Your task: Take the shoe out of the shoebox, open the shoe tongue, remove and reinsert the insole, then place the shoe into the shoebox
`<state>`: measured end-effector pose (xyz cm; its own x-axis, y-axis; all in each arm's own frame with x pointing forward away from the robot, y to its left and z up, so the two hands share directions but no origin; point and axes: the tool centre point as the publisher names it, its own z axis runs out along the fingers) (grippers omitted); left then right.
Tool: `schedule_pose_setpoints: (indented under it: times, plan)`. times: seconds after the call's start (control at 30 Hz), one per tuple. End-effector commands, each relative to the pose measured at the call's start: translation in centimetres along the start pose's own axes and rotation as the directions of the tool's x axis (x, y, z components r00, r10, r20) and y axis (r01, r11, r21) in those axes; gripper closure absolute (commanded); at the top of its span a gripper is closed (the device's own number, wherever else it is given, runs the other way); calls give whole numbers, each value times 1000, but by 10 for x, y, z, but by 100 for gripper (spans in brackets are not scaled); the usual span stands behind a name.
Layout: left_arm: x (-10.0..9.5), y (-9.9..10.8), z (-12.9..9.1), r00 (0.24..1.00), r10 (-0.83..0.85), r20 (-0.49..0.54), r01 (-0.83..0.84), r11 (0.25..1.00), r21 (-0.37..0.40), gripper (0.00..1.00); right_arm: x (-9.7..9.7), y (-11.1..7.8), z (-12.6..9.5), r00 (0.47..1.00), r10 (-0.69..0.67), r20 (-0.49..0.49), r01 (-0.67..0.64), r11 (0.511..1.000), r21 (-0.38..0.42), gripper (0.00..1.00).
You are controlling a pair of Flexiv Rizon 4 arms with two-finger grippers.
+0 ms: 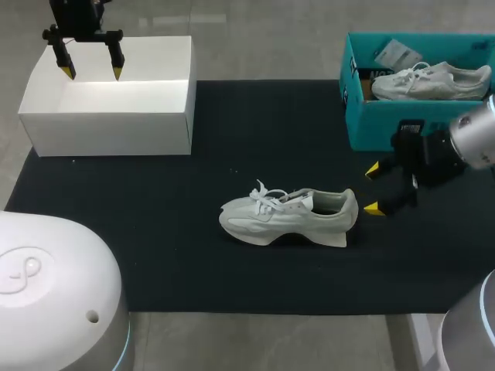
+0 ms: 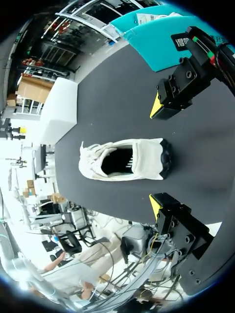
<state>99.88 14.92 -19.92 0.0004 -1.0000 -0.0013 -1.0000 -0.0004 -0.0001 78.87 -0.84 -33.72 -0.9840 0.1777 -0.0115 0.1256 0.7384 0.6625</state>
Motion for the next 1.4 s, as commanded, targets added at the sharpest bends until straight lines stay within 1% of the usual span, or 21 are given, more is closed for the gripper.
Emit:
schedule_pose_setpoints:
  times: [0.03,0.07,0.2,0.53,0.67,0.9,1.1,1.17,1.2,1.4]
  plan:
    - [0,0,0,1000,0,0,0,1000,0,0,4,-20,25,999,-32,-2,32,990,-139,0]
    - [0,0,0,1000,0,0,0,1000,0,0,4,-21,30,999,-42,-7,40,987,-158,0]
    - [0,0,0,1000,0,0,0,1000,0,0,1,-18,47,998,-61,-15,58,984,-169,0]
    - [0,0,0,1000,0,0,0,1000,0,0,-9,-12,78,998,-57,9,58,979,-195,0]
    - [0,0,0,1000,0,0,0,1000,0,0,-10,-10,86,998,-58,10,59,978,-202,0]
    - [0,0,0,1000,0,0,0,1000,0,0,-9,-15,106,999,-54,-5,51,977,-209,0]
    - [0,0,0,1000,0,0,0,1000,0,0,-9,-15,117,999,-39,-20,34,975,-219,0]
    - [0,0,0,1000,0,0,0,1000,0,0,-9,-15,119,999,-36,-25,30,978,-204,100]
    - [0,0,0,1000,0,0,0,1000,0,0,-8,-16,120,999,-31,-38,22,976,-217,100]
    - [0,0,0,1000,0,0,0,1000,0,0,-8,-16,120,999,-31,-38,22,976,-217,100]
